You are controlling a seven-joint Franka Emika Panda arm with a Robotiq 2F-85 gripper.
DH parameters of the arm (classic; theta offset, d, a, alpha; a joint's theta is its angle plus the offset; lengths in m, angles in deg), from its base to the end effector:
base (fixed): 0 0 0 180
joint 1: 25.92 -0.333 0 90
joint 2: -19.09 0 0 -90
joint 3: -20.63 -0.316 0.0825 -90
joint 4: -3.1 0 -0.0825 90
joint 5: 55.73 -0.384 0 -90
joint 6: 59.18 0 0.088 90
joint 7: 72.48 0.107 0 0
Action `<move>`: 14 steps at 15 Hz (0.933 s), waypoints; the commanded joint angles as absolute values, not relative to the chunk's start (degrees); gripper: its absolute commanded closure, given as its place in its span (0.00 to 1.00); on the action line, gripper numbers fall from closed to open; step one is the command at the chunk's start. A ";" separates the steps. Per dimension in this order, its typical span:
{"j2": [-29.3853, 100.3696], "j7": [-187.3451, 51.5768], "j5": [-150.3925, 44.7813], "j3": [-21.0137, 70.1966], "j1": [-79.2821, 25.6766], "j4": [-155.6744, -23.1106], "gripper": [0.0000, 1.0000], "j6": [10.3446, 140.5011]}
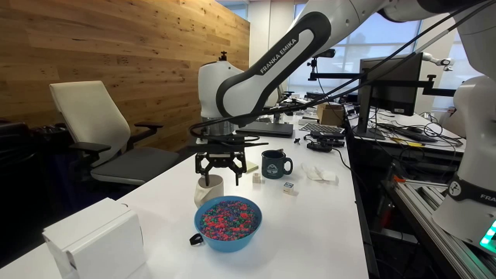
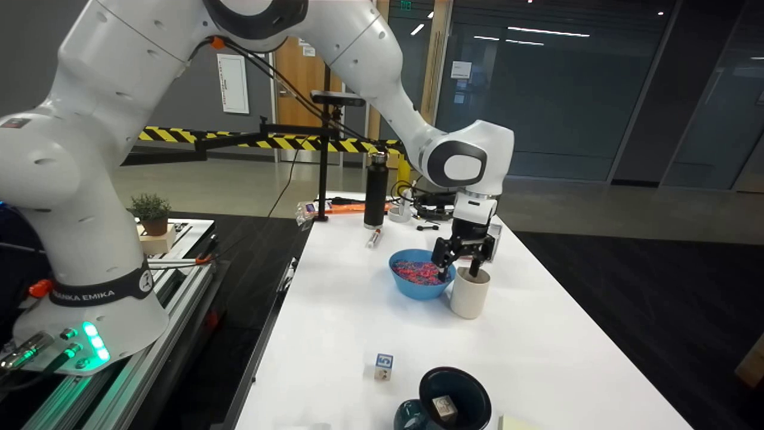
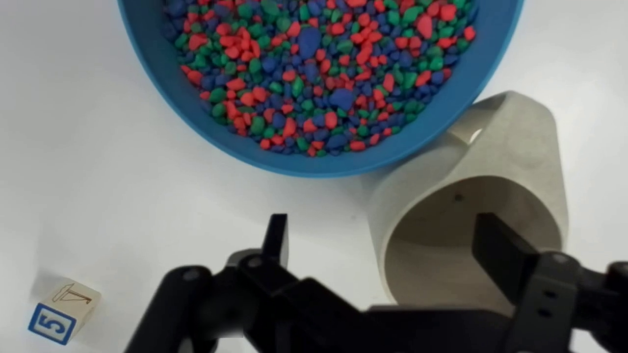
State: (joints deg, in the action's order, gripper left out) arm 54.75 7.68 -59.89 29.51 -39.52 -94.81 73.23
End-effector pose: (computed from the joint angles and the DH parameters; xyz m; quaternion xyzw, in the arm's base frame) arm 0.6695 0.0670 0.2322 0.7843 -0.6201 0.0081 0.0176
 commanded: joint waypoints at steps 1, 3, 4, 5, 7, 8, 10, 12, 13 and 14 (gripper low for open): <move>51.58 8.02 -56.98 28.64 -39.00 -97.60 0.00 72.93; 51.29 7.62 -56.08 28.46 -39.12 -97.81 0.00 72.45; 51.17 7.80 -55.65 28.41 -39.30 -97.96 0.00 72.20; 51.01 7.42 -55.30 28.08 -39.34 -98.21 0.00 71.87; 50.02 6.20 -53.80 27.55 -39.79 -99.00 0.00 71.40; 49.49 5.27 -53.03 27.17 -39.92 -99.31 0.00 71.07; 47.83 2.48 -50.52 26.53 -40.46 -100.34 0.00 70.37; 45.83 -0.07 -47.91 26.02 -41.05 -101.28 0.00 68.84; 44.76 -1.02 -46.87 25.61 -41.26 -101.79 0.00 68.50; 43.87 -2.29 -45.69 25.34 -41.46 -102.10 0.00 67.72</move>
State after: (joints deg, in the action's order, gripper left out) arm 49.00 0.95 -49.77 26.34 -41.13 -98.36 69.70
